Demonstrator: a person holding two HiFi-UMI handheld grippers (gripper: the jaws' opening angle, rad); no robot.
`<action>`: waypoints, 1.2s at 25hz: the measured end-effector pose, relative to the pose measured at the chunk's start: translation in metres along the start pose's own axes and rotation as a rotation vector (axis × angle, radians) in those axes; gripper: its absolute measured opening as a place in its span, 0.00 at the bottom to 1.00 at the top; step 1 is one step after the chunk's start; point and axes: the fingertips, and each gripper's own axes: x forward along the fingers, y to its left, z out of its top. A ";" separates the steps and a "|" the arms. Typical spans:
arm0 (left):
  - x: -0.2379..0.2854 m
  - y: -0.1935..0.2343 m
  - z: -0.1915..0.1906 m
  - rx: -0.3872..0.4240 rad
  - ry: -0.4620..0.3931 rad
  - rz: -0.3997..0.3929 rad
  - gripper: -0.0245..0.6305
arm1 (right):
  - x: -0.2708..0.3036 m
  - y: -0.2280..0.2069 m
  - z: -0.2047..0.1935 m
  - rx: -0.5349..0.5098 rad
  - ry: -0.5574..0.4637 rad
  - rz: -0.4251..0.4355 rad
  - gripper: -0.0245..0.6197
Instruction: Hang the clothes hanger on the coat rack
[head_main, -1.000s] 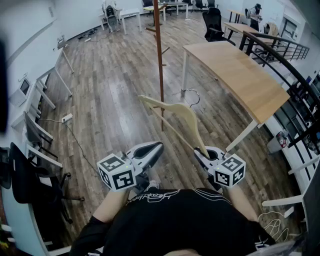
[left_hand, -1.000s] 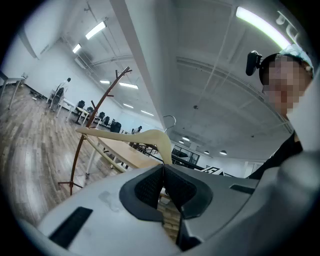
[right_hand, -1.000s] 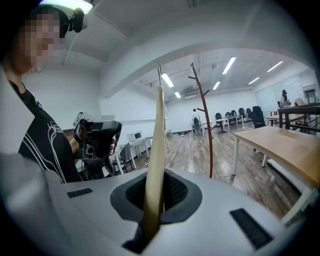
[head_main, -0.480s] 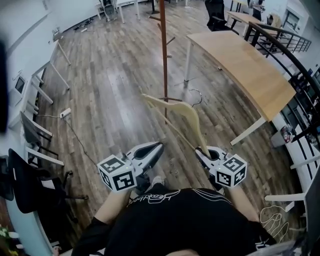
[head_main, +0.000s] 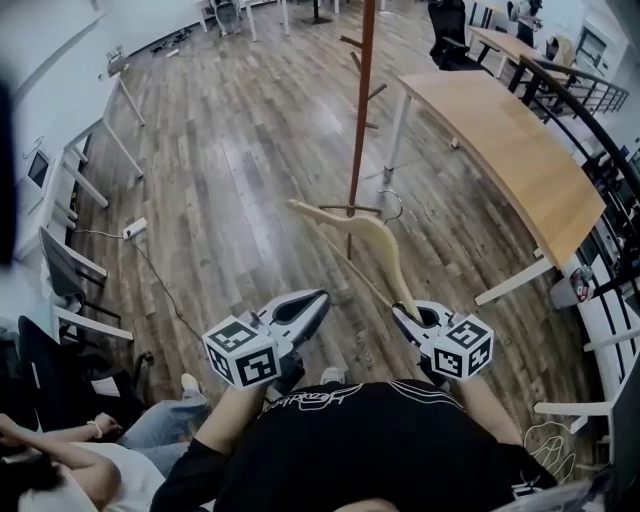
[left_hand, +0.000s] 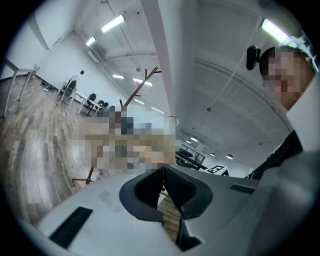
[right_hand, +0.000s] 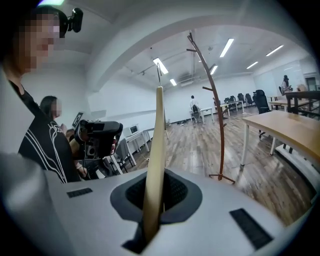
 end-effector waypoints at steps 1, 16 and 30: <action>-0.004 0.006 0.005 0.009 -0.003 0.001 0.05 | 0.008 0.002 0.006 -0.004 -0.001 0.004 0.10; -0.035 0.070 0.060 0.038 -0.079 0.020 0.05 | 0.082 0.008 0.071 -0.064 -0.047 0.042 0.10; 0.034 0.181 0.123 0.031 -0.061 0.107 0.05 | 0.185 -0.095 0.133 -0.044 -0.037 0.106 0.10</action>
